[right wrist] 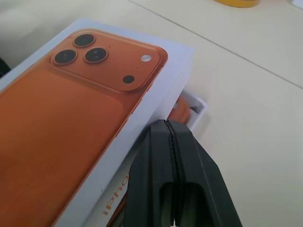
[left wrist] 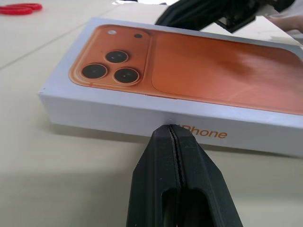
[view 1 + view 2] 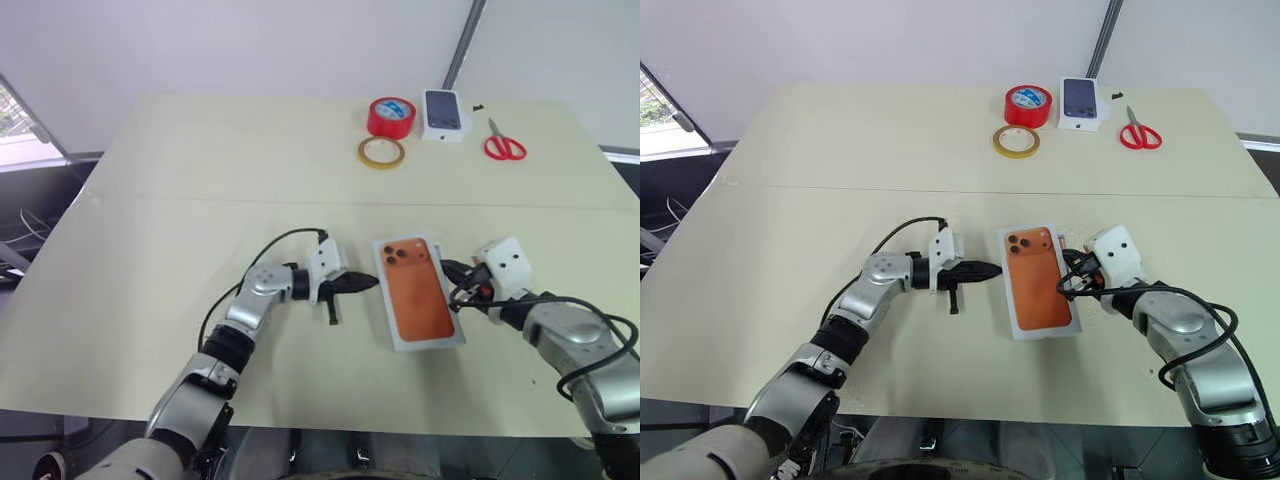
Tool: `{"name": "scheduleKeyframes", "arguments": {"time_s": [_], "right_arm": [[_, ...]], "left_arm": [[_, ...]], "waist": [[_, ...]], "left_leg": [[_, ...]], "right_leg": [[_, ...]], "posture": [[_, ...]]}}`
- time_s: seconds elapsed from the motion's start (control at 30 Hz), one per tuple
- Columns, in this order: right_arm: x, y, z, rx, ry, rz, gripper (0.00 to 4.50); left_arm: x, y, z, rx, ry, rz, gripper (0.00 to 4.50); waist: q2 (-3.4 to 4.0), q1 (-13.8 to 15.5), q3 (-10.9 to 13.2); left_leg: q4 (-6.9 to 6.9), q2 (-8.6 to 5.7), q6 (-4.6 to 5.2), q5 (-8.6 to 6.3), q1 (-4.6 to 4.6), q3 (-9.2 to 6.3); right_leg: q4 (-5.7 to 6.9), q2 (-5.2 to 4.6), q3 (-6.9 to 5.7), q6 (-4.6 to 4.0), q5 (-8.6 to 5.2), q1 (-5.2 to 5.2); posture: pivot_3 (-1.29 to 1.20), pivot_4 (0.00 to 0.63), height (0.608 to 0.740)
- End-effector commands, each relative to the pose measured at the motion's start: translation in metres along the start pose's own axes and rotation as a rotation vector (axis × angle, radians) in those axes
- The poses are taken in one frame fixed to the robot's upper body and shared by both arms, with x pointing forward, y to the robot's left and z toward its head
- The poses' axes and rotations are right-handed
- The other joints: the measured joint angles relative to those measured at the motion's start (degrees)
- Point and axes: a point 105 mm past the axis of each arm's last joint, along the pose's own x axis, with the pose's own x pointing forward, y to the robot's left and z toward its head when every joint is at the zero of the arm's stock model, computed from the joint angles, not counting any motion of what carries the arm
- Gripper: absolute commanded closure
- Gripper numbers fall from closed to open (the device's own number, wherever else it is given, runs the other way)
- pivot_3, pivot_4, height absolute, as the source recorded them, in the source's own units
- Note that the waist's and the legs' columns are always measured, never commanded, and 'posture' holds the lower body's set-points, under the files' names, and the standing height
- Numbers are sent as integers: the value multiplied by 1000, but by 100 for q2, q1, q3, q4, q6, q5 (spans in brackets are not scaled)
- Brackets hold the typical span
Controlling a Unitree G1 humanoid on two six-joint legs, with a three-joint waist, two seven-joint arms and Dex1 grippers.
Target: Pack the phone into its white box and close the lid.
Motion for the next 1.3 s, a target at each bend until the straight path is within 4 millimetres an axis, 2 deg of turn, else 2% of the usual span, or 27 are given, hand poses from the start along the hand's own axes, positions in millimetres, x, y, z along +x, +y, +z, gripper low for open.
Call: {"name": "scheduleKeyframes", "arguments": {"time_s": [0.03, 0.57, 0.8, 0.9, 0.97, 1.1, 1.2, 1.3], "right_arm": [[0, 5, 7, -21, -33, 28, 4480], [7, 3, -9, -29, 32, -2, 4480], [17, 5, -6, -38, 20, -5, 4480], [23, 8, -16, -47, 76, 5, 4480], [23, 12, -25, -82, 118, 21, 4480], [17, 8, -29, -83, 130, 12, 4480], [11, -7, -26, -123, 132, -29, 4480], [8, -26, -3, -102, 42, -93, 4480]], "left_arm": [[14, -1, 18, 66, -51, -25, 4500], [17, 7, 11, 82, -20, 20, 4500], [19, 11, 8, 66, -9, 44, 4500], [18, 11, -5, 91, 73, 45, 4500], [17, 10, -7, 73, 73, 45, 4500], [12, 15, 1, 67, 30, 72, 4500], [12, 26, 19, 34, -35, 115, 4500], [16, 34, 38, 29, -89, 138, 4500]], "waist": [[0, -2, 0], [0, -11, 0], [0, -14, 0], [1, -15, -1], [1, -15, -3], [1, -14, -4], [1, -11, -4], [-2, -9, -2]], "left_leg": [[0, 0, 0, 0, 0, 0], [0, 0, -1, 1, 4, 1], [0, -1, -2, 1, 4, 2], [1, -1, -2, 1, 5, 3], [1, -2, -2, 1, 8, 3], [1, -2, -2, 1, 10, 3], [1, -2, -2, 1, 10, 3], [2, -2, -2, 1, 8, 3]], "right_leg": [[0, 0, 0, 0, 0, 0], [6, 2, 0, 0, 0, 0], [8, 2, 0, 0, 0, -1], [9, 3, 0, 0, 0, -1], [11, 3, 0, 0, 0, 1], [12, 3, 0, 1, 0, 2], [12, 3, 0, 1, 0, 2], [11, 3, 0, 1, 0, 2]], "posture": [[0, 150, 740], [0, 150, 740], [0, 150, 740], [0, 150, 740], [0, 150, 740], [0, 150, 740], [0, 150, 740], [0, 150, 740]]}}
